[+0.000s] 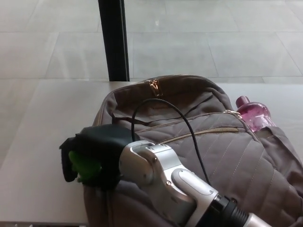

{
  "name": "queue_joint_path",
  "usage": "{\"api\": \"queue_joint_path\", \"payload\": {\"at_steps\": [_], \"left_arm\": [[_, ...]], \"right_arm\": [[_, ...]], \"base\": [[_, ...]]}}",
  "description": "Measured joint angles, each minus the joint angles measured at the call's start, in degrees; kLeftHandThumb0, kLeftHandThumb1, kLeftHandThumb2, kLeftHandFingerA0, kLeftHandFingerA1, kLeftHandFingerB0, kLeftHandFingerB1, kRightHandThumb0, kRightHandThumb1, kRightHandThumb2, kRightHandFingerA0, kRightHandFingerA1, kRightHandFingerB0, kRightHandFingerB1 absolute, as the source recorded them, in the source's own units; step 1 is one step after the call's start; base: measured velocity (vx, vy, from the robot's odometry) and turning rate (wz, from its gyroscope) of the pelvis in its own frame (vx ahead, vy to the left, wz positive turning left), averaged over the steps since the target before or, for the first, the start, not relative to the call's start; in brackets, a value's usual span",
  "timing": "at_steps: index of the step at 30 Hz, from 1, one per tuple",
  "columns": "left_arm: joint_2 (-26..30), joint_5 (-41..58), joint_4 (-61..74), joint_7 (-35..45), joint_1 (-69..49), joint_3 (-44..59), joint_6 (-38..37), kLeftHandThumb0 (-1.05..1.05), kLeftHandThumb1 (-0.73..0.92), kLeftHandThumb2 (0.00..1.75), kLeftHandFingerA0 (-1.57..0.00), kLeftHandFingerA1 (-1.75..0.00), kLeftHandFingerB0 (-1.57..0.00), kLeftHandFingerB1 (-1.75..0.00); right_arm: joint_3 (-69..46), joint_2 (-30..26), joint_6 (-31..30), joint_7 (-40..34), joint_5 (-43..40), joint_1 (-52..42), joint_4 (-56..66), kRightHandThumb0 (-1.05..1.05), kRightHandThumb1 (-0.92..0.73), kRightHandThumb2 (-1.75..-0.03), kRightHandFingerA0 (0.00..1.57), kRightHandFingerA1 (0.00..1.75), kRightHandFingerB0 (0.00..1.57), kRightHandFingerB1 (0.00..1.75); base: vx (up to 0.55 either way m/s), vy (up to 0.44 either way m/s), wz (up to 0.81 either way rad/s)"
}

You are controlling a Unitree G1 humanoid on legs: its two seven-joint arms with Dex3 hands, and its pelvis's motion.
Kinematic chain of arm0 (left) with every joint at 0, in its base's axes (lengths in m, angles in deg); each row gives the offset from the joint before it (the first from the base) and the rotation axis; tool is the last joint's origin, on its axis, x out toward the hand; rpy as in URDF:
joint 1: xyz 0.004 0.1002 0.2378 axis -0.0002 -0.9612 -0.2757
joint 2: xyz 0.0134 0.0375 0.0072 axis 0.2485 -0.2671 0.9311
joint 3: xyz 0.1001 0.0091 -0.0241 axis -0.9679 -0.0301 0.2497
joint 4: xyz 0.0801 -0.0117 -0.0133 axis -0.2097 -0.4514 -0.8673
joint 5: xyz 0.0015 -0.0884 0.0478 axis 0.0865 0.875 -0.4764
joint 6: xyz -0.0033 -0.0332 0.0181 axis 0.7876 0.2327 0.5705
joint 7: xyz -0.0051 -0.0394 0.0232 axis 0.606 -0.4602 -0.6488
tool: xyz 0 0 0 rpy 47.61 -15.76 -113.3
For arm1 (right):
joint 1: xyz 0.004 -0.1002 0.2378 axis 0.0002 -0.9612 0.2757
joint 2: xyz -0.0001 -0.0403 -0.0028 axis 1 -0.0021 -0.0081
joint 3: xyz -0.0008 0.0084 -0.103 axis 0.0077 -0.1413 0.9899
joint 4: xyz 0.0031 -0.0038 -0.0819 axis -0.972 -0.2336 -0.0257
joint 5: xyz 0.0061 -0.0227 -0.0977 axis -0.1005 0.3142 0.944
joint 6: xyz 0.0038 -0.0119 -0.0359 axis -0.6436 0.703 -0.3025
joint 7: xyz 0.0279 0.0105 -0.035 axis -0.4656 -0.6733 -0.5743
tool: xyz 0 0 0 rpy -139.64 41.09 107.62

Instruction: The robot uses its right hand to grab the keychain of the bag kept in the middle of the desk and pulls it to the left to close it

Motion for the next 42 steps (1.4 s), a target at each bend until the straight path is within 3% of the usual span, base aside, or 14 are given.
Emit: {"api": "queue_joint_path", "payload": {"at_steps": [9, 10, 11, 15, 17, 18, 20, 22, 24, 25, 31, 32, 34, 42], "left_arm": [[-1.7, 0.0, 0.0, 0.0, 0.3, -0.3, 0.0, -0.7, 0.74, 0.63, -0.52, -0.49, -0.48, -0.41], [-1.8, 0.0, 0.0, 0.0, 0.3, -0.4, 0.0, -0.68, 0.74, 0.62, -0.53, -0.51, -0.49, -0.42], [-1.9, 0.0, 0.0, -0.1, 0.4, -0.4, 0.0, -0.7, 0.75, 0.62, -0.52, -0.52, -0.45, -0.41], [-2.4, 0.0, 0.0, -0.1, 0.7, -0.6, 0.0, -0.71, 0.57, 0.96, -0.48, -0.62, -0.4, -0.54], [-2.6, 0.0, 0.0, -0.1, 0.8, -0.6, 0.0, -0.76, 0.61, 0.77, -0.52, -0.59, -0.45, -0.48], [-2.7, 0.0, 0.0, -0.1, 0.8, -0.6, 0.0, -0.75, 0.62, 0.76, -0.51, -0.56, -0.43, -0.47], [-2.7, 0.0, 0.0, -0.1, 0.9, -0.6, 0.0, -0.74, 0.63, 0.75, -0.49, -0.52, -0.4, -0.44], [-2.7, 0.0, 0.0, -0.1, 0.9, -0.7, 0.0, -0.69, 0.75, 0.62, -0.53, -0.49, -0.45, -0.4], [-2.7, 0.0, 0.0, -0.1, 0.9, -0.7, 0.0, -0.69, 0.76, 0.63, -0.54, -0.49, -0.46, -0.4], [-2.7, -0.1, 0.0, -0.1, 1.0, -0.8, 0.0, -0.68, 0.75, 0.62, -0.53, -0.49, -0.46, -0.41], [-2.7, -0.4, -0.2, -0.2, 0.9, -1.5, 0.0, -0.68, 0.75, 0.62, -0.56, -0.51, -0.48, -0.42], [-2.7, -0.5, -0.2, -0.2, 0.8, -1.6, 0.0, -0.67, 0.75, 0.62, -0.56, -0.51, -0.48, -0.42], [-2.7, -0.7, -0.3, -0.4, 0.7, -1.9, 0.0, -0.66, 0.74, 0.63, -0.57, -0.5, -0.48, -0.41], [-2.7, -0.8, -0.5, -0.6, 0.2, -2.0, 0.0, -0.7, 0.74, 0.63, -0.56, -0.48, -0.43, -0.39]], "right_arm": [[0.4, 0.0, 0.9, -4.2, 0.0, 0.7, -4.7, -0.32, -0.63, -0.71, 0.82, 1.38, 0.71, 0.78], [0.4, 0.0, 1.1, -4.7, -0.1, 0.8, -5.0, -0.32, -0.64, -0.81, 0.84, 1.5, 0.71, 0.96], [0.4, 0.0, 1.3, -5.1, -0.1, 0.8, -5.3, -0.28, -0.54, -0.99, 0.92, 1.75, 0.69, 1.62], [0.5, 0.0, 2.3, -6.5, -0.2, 0.8, -6.3, -0.23, -0.52, -0.9, 0.93, 1.75, 0.69, 1.69], [0.7, 0.0, 2.7, -7.1, -0.2, 0.8, -6.6, -0.24, -0.55, -0.97, 1.01, 1.71, 0.7, 1.36], [0.7, 0.0, 2.9, -7.4, -0.2, 0.8, -6.7, -0.29, -0.65, -0.78, 0.74, 1.26, 0.43, 0.69], [0.9, 0.0, 3.3, -7.9, -0.2, 0.8, -6.8, -0.62, -0.58, -0.95, 0.31, 0.69, 0.02, 0.42], [1.3, 0.0, 3.4, -8.1, -0.1, 1.1, -6.7, -1.05, -0.65, -1.04, 0.0, 0.26, 0.0, 0.05], [1.7, 0.0, 3.3, -8.1, 0.2, 1.7, -6.5, -0.99, -0.73, -0.63, 0.0, 0.0, 0.0, 0.0], [2.3, 0.0, 3.1, -8.0, 0.4, 2.4, -6.2, -1.04, -0.59, -0.84, 0.0, 0.0, 0.0, 0.0], [3.6, 0.1, 1.1, -3.7, 0.5, 6.6, -3.6, -1.05, -0.72, -0.65, 0.0, 0.0, 0.0, 0.0], [3.6, 0.2, 0.7, -2.9, 0.5, 7.5, -2.7, -1.05, -0.61, -1.06, 0.0, 0.19, 0.0, 0.0], [3.1, 0.2, 0.1, -1.4, 0.5, 9.1, -0.4, -1.05, -0.74, -0.65, 0.0, 0.0, 0.0, 0.0], [-2.8, -6.2, -1.2, 5.0, -0.2, 13.2, 8.8, -1.05, -0.81, -0.69, 0.0, 0.0, 0.0, 0.0]], "base": [[0.0, 0.0, 0.0], [0.0, 0.0, 0.0], [0.0, 0.0, 0.0], [0.0, 0.0, 0.0], [0.0, 0.0, 0.0], [0.0, 0.0, 0.0], [0.0, 0.0, 0.0], [0.0, 0.0, 0.0], [0.0, 0.0, 0.0], [0.0, 0.0, 0.0], [0.0, 0.0, 0.0], [0.0, 0.0, 0.0], [0.0, 0.0, 0.0], [0.0, 0.0, 0.0]]}}
